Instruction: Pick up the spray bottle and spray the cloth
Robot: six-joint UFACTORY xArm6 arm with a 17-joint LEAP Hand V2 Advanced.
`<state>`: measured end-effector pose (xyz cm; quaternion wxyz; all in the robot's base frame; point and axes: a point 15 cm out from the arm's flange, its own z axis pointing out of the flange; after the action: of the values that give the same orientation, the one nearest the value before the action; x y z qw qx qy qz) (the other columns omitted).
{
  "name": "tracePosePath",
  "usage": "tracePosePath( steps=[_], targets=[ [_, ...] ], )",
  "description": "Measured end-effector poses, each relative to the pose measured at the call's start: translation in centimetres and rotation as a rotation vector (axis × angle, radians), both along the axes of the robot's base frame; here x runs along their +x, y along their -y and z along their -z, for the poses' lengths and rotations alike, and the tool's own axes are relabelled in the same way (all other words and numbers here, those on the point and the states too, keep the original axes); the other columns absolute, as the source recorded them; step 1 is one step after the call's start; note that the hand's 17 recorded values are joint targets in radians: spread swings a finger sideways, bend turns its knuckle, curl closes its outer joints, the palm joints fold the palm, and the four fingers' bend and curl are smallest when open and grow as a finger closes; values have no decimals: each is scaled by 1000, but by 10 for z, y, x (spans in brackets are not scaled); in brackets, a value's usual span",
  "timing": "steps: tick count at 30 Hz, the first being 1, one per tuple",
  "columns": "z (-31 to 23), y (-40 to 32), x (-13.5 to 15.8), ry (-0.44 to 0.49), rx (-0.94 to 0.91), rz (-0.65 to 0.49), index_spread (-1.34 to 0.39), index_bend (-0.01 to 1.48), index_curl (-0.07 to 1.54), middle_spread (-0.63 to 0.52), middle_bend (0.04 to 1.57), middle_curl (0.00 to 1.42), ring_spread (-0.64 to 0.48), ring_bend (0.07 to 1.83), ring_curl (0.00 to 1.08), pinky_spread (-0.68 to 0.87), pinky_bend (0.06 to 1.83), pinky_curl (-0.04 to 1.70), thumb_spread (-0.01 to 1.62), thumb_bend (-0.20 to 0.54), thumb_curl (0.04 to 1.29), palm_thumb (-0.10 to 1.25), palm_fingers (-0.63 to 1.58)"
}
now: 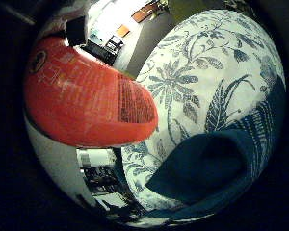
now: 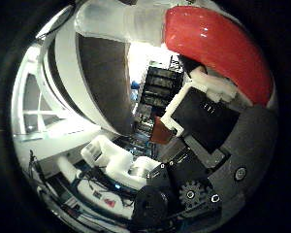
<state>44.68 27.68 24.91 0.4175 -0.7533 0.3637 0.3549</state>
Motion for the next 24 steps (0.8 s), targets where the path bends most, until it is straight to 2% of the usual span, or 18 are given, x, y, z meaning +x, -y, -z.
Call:
tracePosePath(
  steps=[4, 6, 9, 11, 14, 17, 19, 24],
  targets=[
    [0, 2, 0, 7, -4, -3, -246, 779, 686, -77, 1251, 562, -155, 1354, 523, -295, 1124, 904, 622, -40, 785, 917, 1053],
    [1, 3, -1, 8, -9, -7, -274, 592, 680, -101, 1178, 557, -157, 1362, 529, -326, 1141, 871, 612, -35, 765, 906, 933],
    [0, 2, -3, 12, -11, -11, -286, 353, 663, -116, 1125, 565, -183, 1348, 535, -376, 1165, 844, 652, -35, 732, 890, 718],
    [0, 2, -3, 13, -11, -13, -310, 249, 639, -131, 1079, 569, -187, 1337, 532, -407, 1117, 813, 724, -29, 704, 888, 599],
    [-1, 2, -3, 15, -11, -12, -318, 250, 631, -143, 998, 563, -166, 1277, 518, -392, 998, 776, 833, -27, 662, 876, 443],
    [-5, 2, -3, 21, -10, -11, -308, 269, 628, -146, 981, 573, -141, 1199, 508, -304, 879, 759, 913, -25, 626, 863, 297],
    [-6, 3, -4, 24, -10, -12, -296, 288, 611, -145, 944, 568, -122, 1150, 494, -203, 795, 741, 955, -27, 598, 844, 220],
    [-11, 6, -2, 41, -8, -8, -255, 275, 556, -113, 825, 533, -97, 976, 444, 38, 717, 697, 986, -28, 550, 803, 91]
  ],
)
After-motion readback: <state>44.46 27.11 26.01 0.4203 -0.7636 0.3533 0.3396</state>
